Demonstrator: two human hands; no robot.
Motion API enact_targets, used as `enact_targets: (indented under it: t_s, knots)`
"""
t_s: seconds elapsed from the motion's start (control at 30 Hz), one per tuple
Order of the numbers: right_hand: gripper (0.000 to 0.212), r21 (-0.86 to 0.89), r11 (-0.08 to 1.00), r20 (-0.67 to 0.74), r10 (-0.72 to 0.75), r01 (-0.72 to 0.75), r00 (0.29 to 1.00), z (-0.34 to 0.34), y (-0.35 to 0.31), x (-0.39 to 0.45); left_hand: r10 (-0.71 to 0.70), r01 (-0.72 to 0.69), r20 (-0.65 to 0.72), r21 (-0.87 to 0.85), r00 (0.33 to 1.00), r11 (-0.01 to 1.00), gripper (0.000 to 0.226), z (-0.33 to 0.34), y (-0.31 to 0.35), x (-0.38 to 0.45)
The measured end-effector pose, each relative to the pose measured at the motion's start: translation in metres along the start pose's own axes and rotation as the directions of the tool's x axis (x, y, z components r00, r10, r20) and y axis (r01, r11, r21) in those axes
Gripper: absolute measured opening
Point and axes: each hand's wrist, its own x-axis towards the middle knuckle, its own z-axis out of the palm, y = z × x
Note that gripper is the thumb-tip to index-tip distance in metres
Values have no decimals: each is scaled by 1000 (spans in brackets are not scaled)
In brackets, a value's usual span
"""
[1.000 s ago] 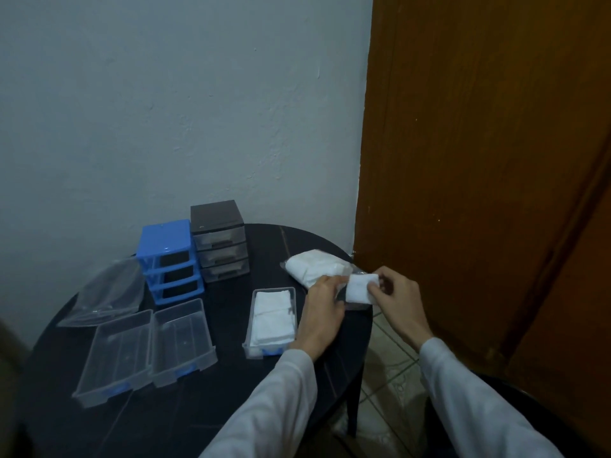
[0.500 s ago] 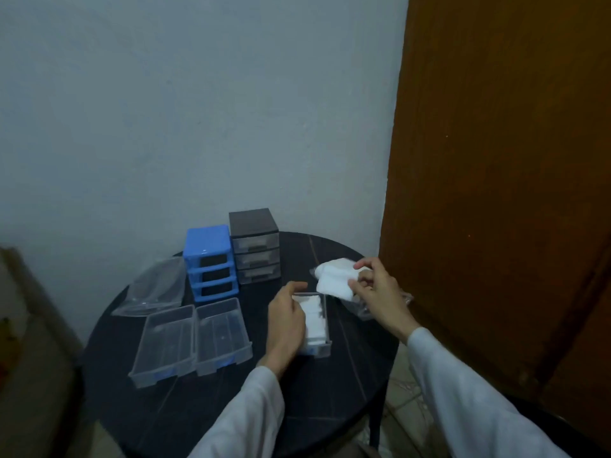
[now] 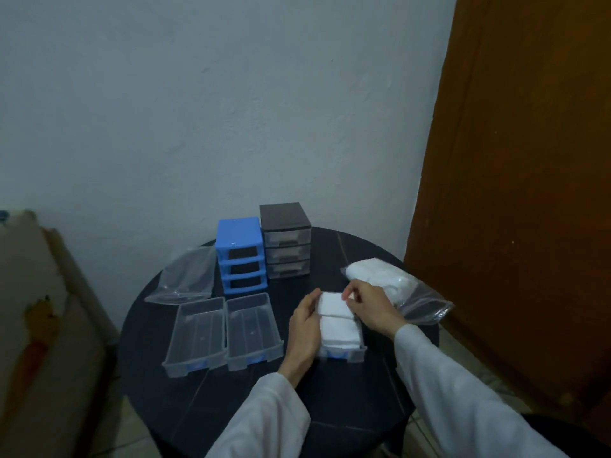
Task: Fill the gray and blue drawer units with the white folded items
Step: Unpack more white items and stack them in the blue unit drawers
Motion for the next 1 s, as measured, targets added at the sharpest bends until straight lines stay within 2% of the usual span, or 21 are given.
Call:
enact_targets:
  t_s: [0.1,0.23,0.33,0.37,0.43,0.47,0.53,0.63,0.83,0.93,1.0]
  knots:
    - [14,-122,990,-12,-70,68,997,4,1,-1,-8,8,-11,-34,1000,999,43,1,-3,1]
    - [19,-279,954,-134,-155,113,979,6,-3,-9,-16,15,-22,-63,1000,998,40,2,-5,3]
    - [23,-268,946,-209,-243,183,947,5,-7,-18,-18,17,-21,-71,1000,997,40,1,-5,2]
    - [27,-251,942,-164,-267,221,950,5,-9,-21,-14,12,-19,-77,1000,997,40,1,-5,1]
    - [40,-234,930,31,-284,284,958,8,-13,-28,-1,0,-17,-77,1000,997,41,0,-6,2]
    - [46,-251,921,124,-275,298,953,10,-14,-32,0,-1,-17,-77,1000,997,41,0,-6,2]
    - [52,-344,882,216,-258,321,942,17,-14,-37,-12,11,-12,-103,1000,995,42,-2,-6,2]
    - [54,-473,812,263,-241,343,934,25,-12,-36,-18,17,-5,-127,1000,992,42,-3,-5,1]
    - [54,-572,732,344,-195,370,918,31,-5,-27,0,-1,-18,-64,1000,998,41,-3,-7,-1]
    - [53,-520,780,326,-194,347,925,29,-7,-29,20,-21,-16,-29,1000,999,41,-2,-4,-4]
    - [50,-332,900,279,-193,283,941,23,-11,-33,32,-32,-13,-4,999,999,42,-3,-2,-6]
